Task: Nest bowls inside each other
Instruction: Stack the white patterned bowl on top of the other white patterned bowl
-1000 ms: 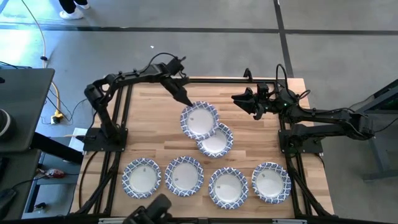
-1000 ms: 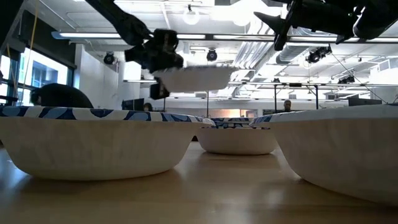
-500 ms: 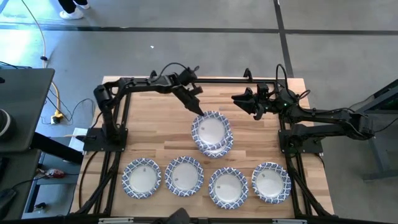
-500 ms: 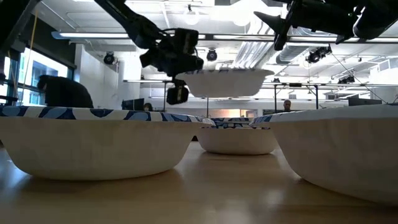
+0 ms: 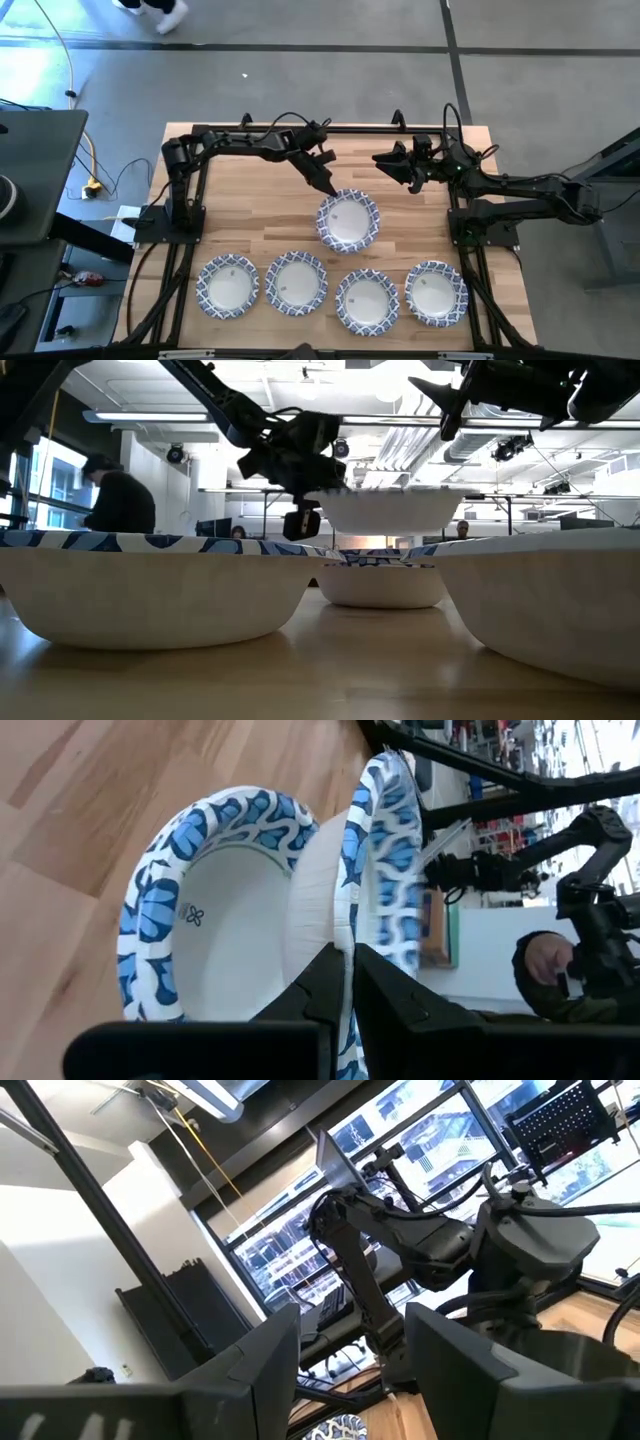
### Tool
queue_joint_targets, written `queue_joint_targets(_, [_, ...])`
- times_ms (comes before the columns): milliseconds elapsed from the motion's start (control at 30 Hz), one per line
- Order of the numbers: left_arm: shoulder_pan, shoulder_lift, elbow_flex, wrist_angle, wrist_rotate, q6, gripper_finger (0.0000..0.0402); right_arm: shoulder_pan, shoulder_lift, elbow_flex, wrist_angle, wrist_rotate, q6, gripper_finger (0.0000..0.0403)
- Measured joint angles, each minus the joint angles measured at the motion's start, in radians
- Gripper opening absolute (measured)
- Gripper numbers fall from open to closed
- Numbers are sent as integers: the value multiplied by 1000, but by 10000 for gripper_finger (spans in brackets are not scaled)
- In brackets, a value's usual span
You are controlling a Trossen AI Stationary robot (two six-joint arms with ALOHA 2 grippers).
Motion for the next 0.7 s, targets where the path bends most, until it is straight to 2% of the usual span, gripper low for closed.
queue_joint_targets(700, [-22, 0, 0, -17, -95, 25, 14, 0, 0, 0, 0, 0, -4, 172])
